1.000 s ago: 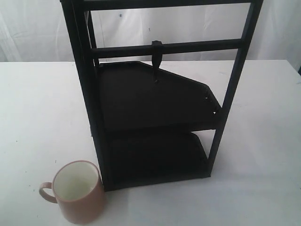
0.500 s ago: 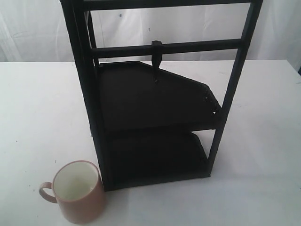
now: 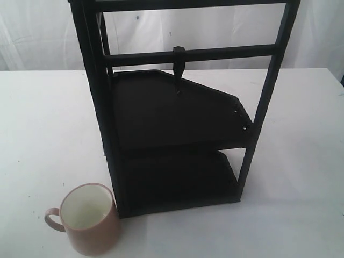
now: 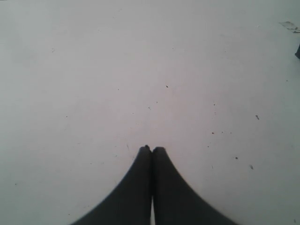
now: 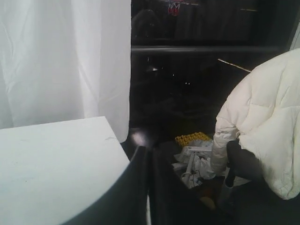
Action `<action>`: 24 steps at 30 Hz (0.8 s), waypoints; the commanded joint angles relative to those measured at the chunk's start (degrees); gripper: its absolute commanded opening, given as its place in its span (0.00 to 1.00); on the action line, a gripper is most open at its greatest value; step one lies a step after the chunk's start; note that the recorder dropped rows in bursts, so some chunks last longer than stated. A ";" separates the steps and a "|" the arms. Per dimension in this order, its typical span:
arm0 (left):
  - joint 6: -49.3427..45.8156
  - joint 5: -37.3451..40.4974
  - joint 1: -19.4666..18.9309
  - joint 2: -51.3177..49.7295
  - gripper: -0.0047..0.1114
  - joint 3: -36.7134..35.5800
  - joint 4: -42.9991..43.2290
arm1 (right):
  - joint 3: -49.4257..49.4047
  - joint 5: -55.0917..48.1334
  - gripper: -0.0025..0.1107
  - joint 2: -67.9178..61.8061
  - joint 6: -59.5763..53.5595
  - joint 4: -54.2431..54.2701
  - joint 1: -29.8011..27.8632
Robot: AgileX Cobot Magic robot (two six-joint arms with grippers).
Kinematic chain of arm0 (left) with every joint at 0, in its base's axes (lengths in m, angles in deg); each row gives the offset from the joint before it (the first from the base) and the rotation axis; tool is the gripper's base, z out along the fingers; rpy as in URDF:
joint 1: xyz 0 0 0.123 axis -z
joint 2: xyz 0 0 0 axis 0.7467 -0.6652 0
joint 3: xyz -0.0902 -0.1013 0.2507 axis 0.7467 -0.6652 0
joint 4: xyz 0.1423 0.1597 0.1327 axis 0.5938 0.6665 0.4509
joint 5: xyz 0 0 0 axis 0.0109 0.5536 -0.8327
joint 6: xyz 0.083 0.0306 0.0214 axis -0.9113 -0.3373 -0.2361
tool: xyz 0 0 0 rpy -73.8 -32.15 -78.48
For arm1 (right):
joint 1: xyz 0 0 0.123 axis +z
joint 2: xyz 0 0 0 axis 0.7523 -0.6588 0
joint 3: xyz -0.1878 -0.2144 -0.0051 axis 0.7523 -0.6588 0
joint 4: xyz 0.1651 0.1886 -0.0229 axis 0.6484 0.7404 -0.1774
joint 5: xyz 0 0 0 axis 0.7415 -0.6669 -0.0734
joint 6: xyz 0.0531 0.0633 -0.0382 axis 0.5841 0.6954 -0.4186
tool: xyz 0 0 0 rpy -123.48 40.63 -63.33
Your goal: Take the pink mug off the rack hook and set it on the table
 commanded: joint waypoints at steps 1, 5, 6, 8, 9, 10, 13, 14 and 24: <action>-0.24 -0.01 0.27 0.24 0.04 -0.15 -0.16 | -0.01 -0.75 0.02 0.84 0.31 -0.92 -0.84; -0.24 -0.15 0.27 0.24 0.04 -0.15 -0.16 | -1.42 0.01 0.02 0.84 0.31 0.83 -0.84; -0.24 -0.15 0.27 0.24 0.04 -0.15 -0.16 | -1.91 0.25 0.02 0.84 0.31 1.60 -0.84; -0.24 -0.15 0.27 0.24 0.04 -0.15 -0.16 | -4.34 0.64 0.02 0.84 1.01 2.10 -0.99; -0.24 -0.03 0.27 0.24 0.04 -0.15 -0.16 | -5.69 0.33 0.02 0.84 1.02 1.26 -0.99; -0.24 -0.03 0.27 0.24 0.04 -0.15 -0.16 | -6.76 0.19 0.02 0.84 1.26 0.60 -0.99; -0.24 -0.03 0.27 0.24 0.04 -0.15 -0.16 | -9.69 2.78 0.02 0.84 1.26 0.60 -0.99; -0.24 -0.03 0.27 0.24 0.04 -0.15 -0.16 | -11.42 6.46 0.02 0.84 1.26 1.00 -0.99; -0.24 -0.03 0.27 0.24 0.04 -0.15 -0.16 | -29.34 43.70 0.02 0.84 -11.75 22.42 -0.99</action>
